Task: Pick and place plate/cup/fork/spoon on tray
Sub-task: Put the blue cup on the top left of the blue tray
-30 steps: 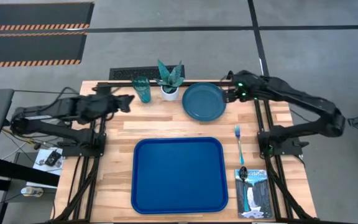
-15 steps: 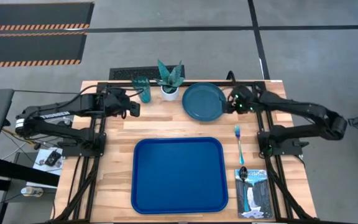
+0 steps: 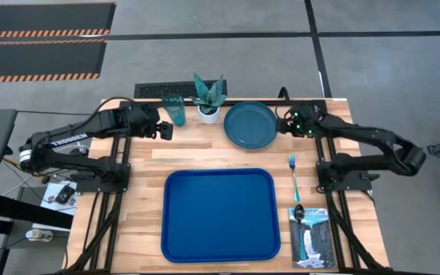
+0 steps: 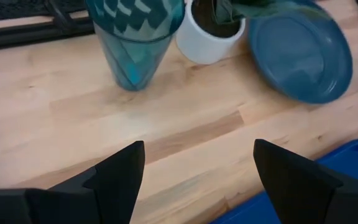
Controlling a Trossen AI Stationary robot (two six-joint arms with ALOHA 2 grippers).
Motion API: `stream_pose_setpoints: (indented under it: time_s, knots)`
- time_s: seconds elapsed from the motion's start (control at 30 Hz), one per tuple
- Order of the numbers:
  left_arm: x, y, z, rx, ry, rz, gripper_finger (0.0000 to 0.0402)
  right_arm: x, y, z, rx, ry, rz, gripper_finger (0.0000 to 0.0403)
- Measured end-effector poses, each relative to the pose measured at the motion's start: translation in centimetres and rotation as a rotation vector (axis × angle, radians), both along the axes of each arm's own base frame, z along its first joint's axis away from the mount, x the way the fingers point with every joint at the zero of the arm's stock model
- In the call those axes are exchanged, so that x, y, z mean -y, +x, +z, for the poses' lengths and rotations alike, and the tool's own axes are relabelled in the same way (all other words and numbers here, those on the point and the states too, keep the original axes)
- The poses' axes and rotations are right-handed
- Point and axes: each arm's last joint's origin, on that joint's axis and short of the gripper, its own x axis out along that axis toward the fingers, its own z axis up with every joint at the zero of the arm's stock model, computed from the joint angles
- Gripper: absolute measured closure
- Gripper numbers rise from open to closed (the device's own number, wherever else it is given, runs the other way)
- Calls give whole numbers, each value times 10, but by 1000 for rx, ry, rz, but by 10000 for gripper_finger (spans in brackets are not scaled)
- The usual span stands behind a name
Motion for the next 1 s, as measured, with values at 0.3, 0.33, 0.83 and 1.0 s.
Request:
stream_pose_setpoints:
  time_s: [0.3, 0.33, 0.83, 1.0]
  knots:
    - [-2, -3, -1, -18, -6, 17, 113, -13, 6, -5, 30, 144, 174, 120]
    - [-2, -3, -1, -21, -6, 15, 113, -21, 6, -3, 17, 156, 200, 120]
    - [-56, 6, -18, -105, 46, 134, 113, -81, 40, 53, 192, -42, 341, 120]
    - [-88, 10, -40, -210, -28, 151, 113, -86, 41, 53, 197, -35, 354, 120]
